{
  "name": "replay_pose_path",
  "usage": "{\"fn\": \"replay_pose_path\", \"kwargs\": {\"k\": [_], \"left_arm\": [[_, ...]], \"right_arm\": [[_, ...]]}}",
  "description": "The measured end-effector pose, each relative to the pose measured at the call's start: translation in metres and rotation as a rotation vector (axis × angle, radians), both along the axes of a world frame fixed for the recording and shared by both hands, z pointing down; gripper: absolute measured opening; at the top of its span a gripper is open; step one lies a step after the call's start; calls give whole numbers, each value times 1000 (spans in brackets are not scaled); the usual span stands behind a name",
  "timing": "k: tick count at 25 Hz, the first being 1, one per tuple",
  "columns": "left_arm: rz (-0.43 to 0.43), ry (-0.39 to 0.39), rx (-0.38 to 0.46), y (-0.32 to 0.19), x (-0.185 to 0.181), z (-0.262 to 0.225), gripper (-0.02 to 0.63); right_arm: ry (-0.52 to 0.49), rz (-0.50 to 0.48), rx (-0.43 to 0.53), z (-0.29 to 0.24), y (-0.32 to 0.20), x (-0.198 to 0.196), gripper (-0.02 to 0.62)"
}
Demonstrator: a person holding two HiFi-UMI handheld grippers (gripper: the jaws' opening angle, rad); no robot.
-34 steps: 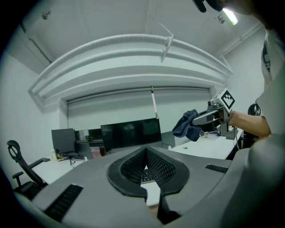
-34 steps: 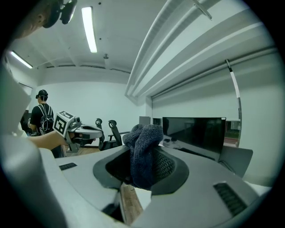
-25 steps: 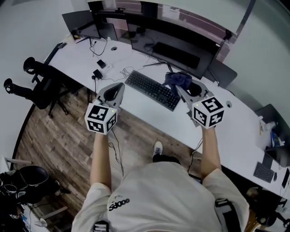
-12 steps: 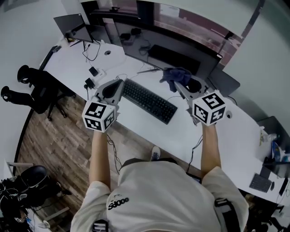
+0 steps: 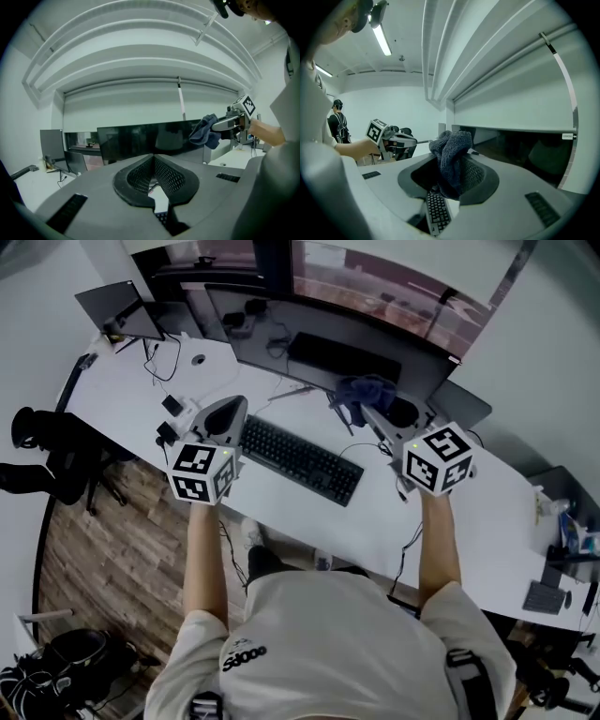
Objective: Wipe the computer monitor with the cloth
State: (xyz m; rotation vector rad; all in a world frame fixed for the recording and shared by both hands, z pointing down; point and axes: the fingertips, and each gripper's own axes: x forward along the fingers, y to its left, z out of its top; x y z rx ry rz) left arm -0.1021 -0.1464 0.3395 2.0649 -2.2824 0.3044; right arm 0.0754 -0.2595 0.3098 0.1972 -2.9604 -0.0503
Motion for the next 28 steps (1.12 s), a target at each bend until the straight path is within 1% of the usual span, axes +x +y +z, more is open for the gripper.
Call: {"fn": "replay_pose_path", "kwargs": {"k": [3,6,10,12,17,20,23,26,28], "left_arm": [[24,14,9,-10,-33,1,17],[68,8,30,-19,-73,-9,17],[134,-19,45,-27,-127,-20,18],[153,-32,51,-29,-155,-24,18],[191,-25,48,-35,-222,-24,18],[219,-21,37,-36,-255,-21,18],[225,-8,46,-37,-285,-21,18],[226,3,59,-41,-306,-20,18],[231,7,61,-43,-315,-19,18]], "right_arm": [[-24,25,-7,-9,-4,-30,103],[-50,47,-5,-28,-7,-76,103],[-70,51,5,-55,-8,-149,103],[-84,46,18,-68,-8,-188,103],[-80,33,77,-92,-10,-286,103],[-75,21,103,-105,-8,-339,103],[-69,11,119,-114,-10,-385,103],[-72,12,106,-121,-19,-417,103],[-74,28,80,-123,-29,-433,103]]}}
